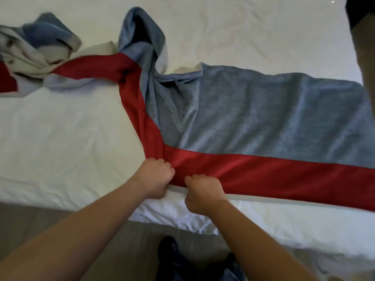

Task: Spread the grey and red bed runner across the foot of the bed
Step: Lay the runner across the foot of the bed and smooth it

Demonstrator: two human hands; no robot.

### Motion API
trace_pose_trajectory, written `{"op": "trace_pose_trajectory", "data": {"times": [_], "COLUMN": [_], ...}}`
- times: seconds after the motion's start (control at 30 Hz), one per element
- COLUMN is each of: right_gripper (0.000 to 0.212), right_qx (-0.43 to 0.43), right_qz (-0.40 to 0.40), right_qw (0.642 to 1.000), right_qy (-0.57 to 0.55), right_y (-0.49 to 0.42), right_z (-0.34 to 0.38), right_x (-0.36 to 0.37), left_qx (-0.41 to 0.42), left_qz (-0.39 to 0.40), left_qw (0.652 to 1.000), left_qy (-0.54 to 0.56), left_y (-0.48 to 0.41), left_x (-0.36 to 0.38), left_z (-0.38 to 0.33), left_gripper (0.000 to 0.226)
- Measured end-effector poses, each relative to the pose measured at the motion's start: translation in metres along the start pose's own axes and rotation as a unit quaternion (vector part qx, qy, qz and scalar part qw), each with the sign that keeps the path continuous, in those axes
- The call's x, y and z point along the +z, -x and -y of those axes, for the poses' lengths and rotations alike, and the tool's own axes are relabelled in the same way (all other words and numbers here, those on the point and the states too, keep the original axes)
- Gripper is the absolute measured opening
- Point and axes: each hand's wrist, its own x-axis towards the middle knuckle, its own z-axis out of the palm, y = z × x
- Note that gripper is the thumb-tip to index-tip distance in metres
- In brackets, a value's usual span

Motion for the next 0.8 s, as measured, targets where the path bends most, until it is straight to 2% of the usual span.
{"op": "trace_pose_trajectory", "data": {"times": [0.1,0.2,0.3,0.47,0.6,0.8], "right_gripper": [0.025,0.029,0.037,0.045,0.047,0.048], "right_qx": [-0.035,0.008,0.054,0.092,0.118,0.112], "right_qz": [-0.055,-0.116,-0.153,-0.152,-0.159,-0.164], "right_qw": [0.997,0.993,0.985,0.982,0.978,0.978], "right_qy": [0.038,0.037,0.054,0.065,0.063,0.061], "right_y": [-0.006,-0.018,-0.031,-0.050,-0.064,-0.093], "right_z": [-0.017,-0.048,-0.093,-0.169,-0.221,-0.296], "right_x": [-0.018,-0.042,-0.065,-0.091,-0.105,-0.131], "left_qx": [-0.019,-0.034,-0.060,-0.102,-0.085,-0.089], "left_qz": [-0.052,-0.142,-0.200,-0.206,-0.208,-0.211], "left_qw": [0.998,0.989,0.976,0.967,0.969,0.968], "left_qy": [-0.001,0.014,0.060,0.106,0.100,0.102], "left_y": [-0.005,-0.029,-0.069,-0.155,-0.222,-0.305], "left_x": [-0.012,-0.032,-0.056,-0.098,-0.123,-0.154], "left_z": [0.005,0.005,0.001,-0.013,-0.024,-0.027], "left_gripper": [0.019,0.021,0.026,0.041,0.038,0.038]}}
